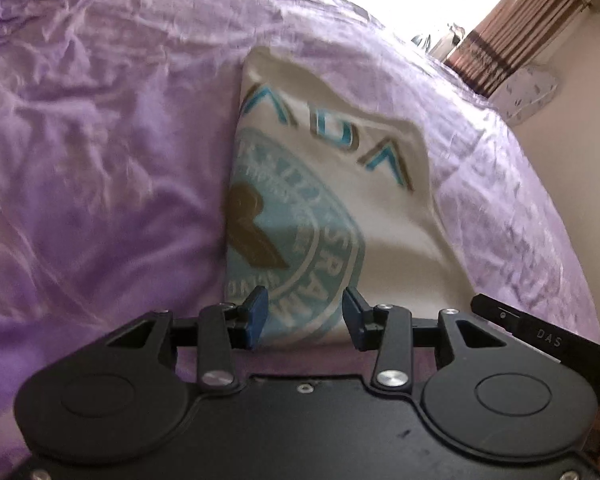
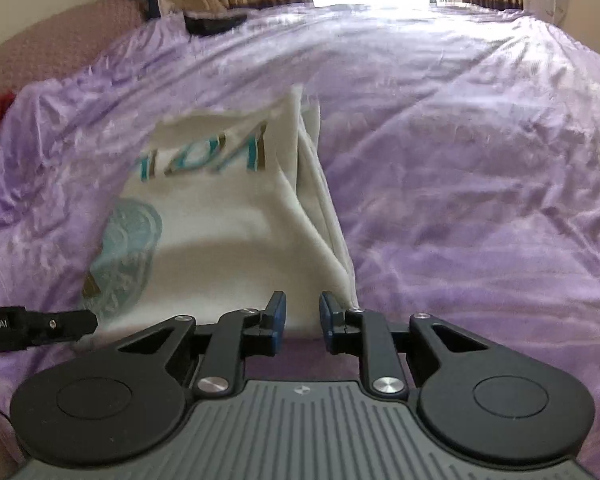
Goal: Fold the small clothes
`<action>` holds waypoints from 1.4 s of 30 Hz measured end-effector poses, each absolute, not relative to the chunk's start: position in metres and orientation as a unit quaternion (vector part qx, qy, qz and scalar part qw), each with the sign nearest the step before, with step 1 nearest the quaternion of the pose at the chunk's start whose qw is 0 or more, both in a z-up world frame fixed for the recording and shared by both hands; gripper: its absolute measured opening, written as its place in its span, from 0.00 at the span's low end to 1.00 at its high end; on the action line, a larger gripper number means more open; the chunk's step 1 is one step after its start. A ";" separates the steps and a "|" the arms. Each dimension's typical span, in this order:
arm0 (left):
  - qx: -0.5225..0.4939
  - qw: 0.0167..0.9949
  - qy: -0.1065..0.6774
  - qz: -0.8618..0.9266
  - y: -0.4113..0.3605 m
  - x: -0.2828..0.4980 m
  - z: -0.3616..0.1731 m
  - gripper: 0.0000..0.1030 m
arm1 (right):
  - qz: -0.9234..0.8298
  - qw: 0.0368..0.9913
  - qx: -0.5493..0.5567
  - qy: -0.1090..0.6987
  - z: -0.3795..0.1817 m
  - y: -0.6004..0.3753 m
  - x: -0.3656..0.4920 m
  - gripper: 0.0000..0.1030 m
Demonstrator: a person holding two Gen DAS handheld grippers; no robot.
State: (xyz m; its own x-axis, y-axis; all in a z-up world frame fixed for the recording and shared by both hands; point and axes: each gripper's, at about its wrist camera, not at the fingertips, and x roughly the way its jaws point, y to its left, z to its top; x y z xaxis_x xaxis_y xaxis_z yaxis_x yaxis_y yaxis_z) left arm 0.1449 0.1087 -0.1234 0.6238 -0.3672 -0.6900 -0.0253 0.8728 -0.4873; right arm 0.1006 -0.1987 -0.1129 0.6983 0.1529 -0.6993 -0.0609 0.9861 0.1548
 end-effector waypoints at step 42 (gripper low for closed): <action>-0.161 0.849 0.492 -0.107 0.094 0.045 -0.022 0.46 | 0.053 0.903 0.068 0.420 -0.009 -0.188 -0.003 0.61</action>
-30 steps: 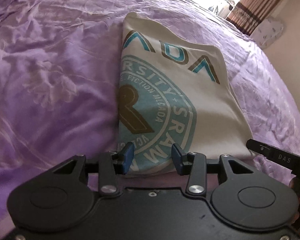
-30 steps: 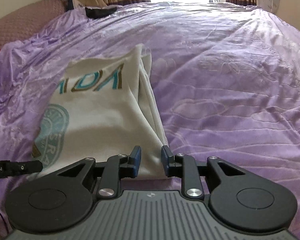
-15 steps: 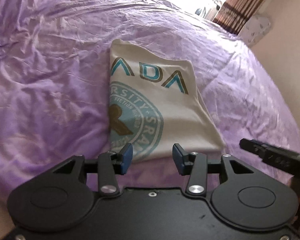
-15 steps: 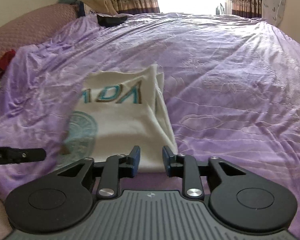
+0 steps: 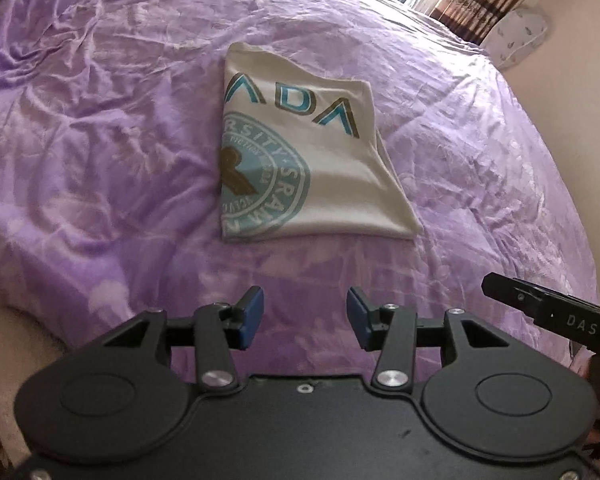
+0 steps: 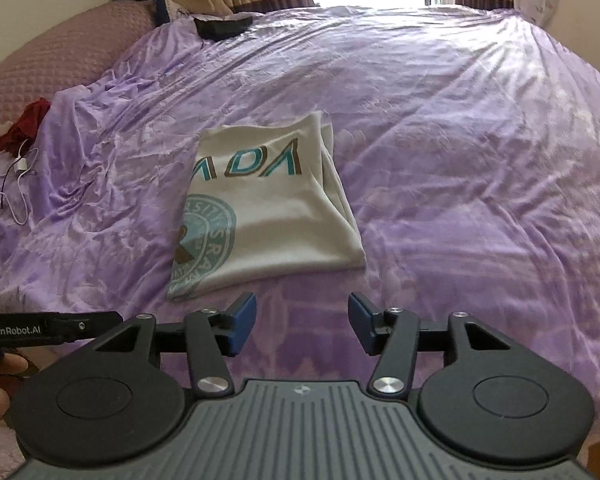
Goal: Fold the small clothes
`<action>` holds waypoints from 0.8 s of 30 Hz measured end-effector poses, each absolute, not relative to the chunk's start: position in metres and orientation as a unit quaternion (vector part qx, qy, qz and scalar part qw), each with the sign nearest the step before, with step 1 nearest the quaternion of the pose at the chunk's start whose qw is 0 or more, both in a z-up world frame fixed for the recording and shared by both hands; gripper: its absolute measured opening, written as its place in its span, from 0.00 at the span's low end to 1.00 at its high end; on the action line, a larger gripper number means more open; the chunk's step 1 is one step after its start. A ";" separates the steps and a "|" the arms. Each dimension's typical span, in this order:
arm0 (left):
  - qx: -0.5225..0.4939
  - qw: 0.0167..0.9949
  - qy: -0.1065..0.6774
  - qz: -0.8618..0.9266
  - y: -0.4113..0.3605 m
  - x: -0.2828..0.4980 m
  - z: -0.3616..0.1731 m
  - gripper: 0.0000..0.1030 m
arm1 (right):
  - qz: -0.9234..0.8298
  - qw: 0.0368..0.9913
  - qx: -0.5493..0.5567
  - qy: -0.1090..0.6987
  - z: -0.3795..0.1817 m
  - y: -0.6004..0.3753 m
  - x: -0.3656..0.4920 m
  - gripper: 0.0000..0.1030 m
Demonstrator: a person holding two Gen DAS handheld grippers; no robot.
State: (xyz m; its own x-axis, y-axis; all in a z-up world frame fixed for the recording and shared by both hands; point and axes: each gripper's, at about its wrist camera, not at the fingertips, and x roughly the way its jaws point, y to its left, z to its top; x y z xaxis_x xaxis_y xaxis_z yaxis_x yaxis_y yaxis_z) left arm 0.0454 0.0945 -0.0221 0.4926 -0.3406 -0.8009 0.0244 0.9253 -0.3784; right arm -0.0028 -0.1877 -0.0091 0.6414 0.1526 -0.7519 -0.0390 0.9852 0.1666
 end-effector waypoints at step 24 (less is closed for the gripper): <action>-0.161 0.842 0.503 -0.112 0.098 0.043 -0.023 0.47 | 0.052 0.894 0.077 0.438 -0.011 -0.181 -0.017 0.61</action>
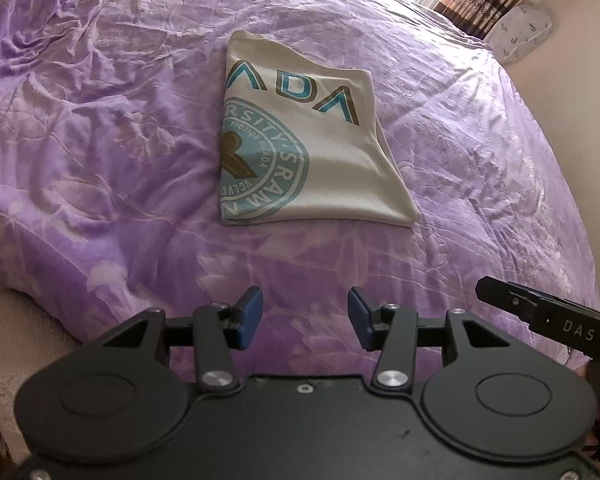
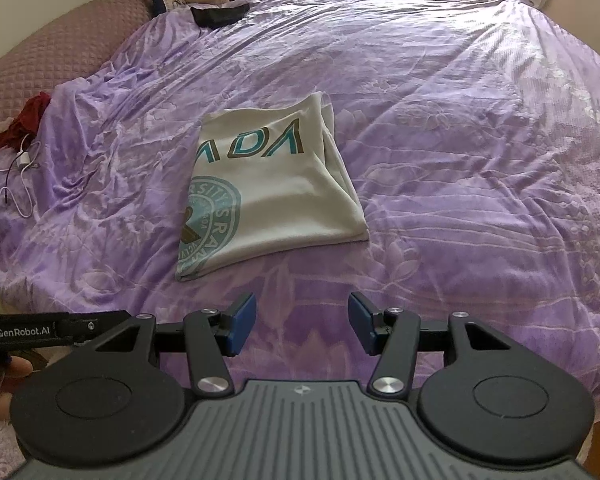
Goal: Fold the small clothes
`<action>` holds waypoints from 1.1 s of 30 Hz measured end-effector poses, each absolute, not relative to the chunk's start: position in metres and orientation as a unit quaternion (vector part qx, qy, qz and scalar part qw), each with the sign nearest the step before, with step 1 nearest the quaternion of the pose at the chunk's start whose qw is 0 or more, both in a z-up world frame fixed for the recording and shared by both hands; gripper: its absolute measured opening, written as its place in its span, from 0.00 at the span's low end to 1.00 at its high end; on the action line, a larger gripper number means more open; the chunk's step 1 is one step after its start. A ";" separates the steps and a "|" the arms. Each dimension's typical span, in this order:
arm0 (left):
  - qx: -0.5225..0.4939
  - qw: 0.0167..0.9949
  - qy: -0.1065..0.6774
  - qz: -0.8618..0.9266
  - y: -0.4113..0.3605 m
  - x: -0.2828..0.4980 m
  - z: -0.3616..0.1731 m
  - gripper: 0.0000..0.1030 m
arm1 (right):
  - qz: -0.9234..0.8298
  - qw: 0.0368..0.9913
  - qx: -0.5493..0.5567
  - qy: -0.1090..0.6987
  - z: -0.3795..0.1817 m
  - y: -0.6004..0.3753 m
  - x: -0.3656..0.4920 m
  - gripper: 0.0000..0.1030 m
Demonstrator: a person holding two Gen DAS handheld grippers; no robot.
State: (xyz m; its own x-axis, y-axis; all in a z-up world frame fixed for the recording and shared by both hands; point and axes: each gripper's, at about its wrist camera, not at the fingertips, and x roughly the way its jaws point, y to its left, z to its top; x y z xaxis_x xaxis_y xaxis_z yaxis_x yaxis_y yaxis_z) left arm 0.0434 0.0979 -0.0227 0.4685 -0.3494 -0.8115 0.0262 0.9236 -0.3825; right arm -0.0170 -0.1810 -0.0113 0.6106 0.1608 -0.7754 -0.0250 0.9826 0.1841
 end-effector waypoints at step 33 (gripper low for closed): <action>-0.156 0.841 0.504 -0.122 0.097 0.044 -0.023 0.49 | 0.051 0.891 0.079 0.444 -0.014 -0.185 -0.019 0.61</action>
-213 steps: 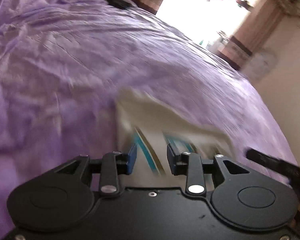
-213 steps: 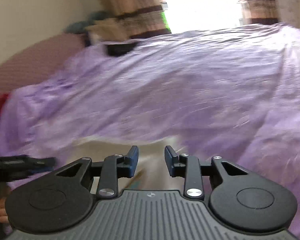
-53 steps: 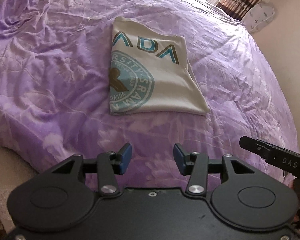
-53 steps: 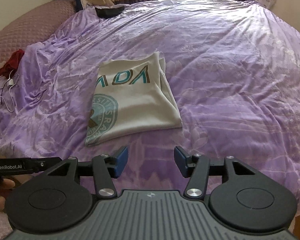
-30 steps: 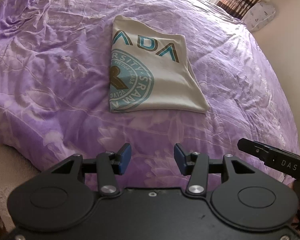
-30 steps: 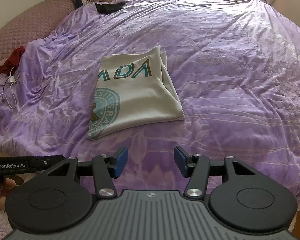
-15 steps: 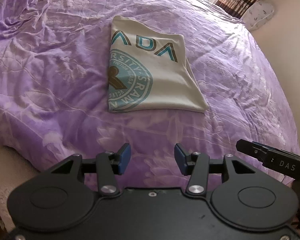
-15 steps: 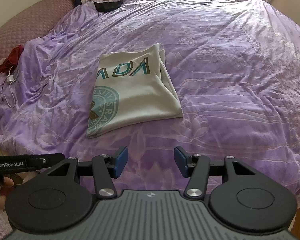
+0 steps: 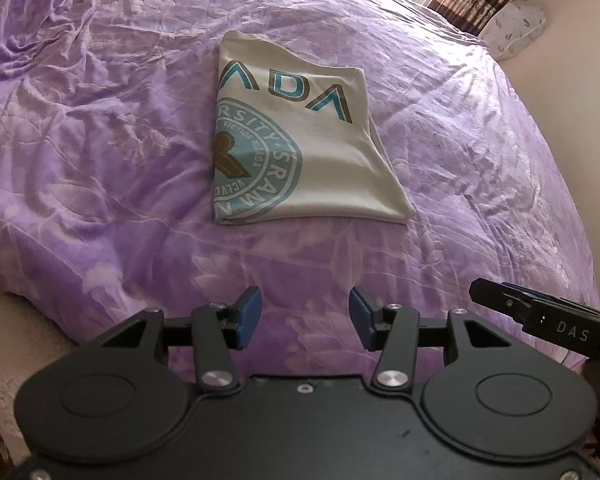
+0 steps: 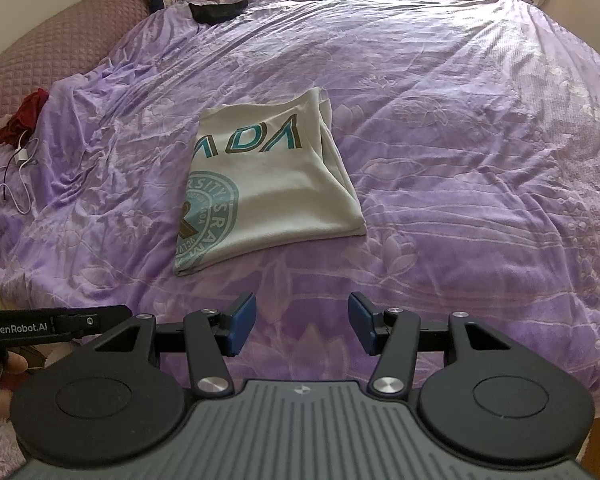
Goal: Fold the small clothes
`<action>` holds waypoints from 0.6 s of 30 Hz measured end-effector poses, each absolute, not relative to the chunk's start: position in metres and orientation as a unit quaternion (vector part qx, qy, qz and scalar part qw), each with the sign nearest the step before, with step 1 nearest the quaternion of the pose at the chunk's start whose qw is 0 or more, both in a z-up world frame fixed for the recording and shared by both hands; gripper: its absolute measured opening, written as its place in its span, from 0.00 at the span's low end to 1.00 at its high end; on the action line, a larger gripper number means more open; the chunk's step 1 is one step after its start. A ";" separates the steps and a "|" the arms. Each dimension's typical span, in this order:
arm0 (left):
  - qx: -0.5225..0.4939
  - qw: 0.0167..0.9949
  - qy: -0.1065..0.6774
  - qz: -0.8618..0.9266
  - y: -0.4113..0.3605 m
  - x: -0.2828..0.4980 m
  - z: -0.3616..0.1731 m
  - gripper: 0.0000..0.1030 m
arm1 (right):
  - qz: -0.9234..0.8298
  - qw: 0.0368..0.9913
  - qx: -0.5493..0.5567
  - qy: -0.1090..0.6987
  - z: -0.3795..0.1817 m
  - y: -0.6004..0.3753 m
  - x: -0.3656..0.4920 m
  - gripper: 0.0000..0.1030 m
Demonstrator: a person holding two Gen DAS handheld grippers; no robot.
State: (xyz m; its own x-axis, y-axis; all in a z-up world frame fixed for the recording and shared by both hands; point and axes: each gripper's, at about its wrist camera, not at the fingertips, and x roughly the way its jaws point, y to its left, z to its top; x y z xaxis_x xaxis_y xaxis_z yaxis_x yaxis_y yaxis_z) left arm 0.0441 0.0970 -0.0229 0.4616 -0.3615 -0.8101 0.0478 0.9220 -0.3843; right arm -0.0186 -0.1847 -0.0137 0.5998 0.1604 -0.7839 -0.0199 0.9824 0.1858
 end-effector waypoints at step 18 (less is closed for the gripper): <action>-0.157 0.838 0.508 -0.122 0.096 0.045 -0.024 0.49 | 0.050 0.889 0.078 0.449 -0.015 -0.186 -0.018 0.61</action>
